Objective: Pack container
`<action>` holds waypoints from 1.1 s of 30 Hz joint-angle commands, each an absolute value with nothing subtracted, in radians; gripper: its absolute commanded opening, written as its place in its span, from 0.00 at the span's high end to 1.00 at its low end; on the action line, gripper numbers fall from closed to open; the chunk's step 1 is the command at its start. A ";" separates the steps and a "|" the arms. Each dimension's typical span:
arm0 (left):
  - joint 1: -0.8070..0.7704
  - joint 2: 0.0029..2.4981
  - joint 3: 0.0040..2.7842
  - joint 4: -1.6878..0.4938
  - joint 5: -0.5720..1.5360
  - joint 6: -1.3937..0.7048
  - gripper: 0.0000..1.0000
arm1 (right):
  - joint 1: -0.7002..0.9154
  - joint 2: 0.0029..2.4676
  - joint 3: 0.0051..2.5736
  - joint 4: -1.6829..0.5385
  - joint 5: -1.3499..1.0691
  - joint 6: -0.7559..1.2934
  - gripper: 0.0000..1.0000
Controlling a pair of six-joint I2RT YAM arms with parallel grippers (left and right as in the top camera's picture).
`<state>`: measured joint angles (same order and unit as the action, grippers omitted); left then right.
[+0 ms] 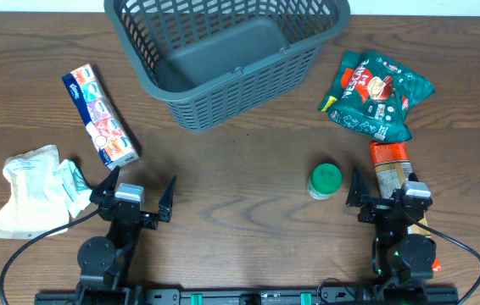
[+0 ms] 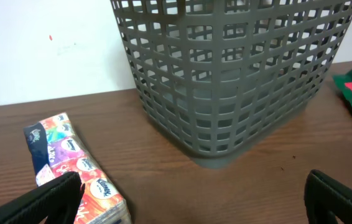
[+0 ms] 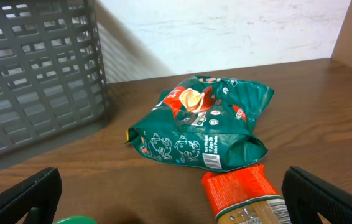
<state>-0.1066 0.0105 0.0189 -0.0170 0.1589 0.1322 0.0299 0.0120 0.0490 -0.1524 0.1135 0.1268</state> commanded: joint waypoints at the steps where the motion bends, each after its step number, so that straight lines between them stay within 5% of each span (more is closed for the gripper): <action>1: -0.109 0.005 0.004 -0.052 0.201 0.145 0.01 | 0.024 0.005 0.043 -0.149 0.124 0.142 0.01; 18: -0.108 0.005 0.004 -0.011 0.180 0.137 0.01 | 0.024 0.006 0.043 -0.140 0.104 0.142 0.01; 21: -0.108 0.006 0.027 0.054 0.165 -0.028 0.01 | 0.024 0.007 0.059 -0.121 0.000 0.142 0.01; 25: -0.108 0.060 0.154 -0.011 0.164 -0.165 0.01 | 0.024 0.053 0.108 -0.123 -0.023 0.151 0.01; 33: -0.108 0.469 0.676 -0.243 0.115 -0.122 0.01 | 0.023 0.449 0.528 -0.298 -0.043 0.059 0.01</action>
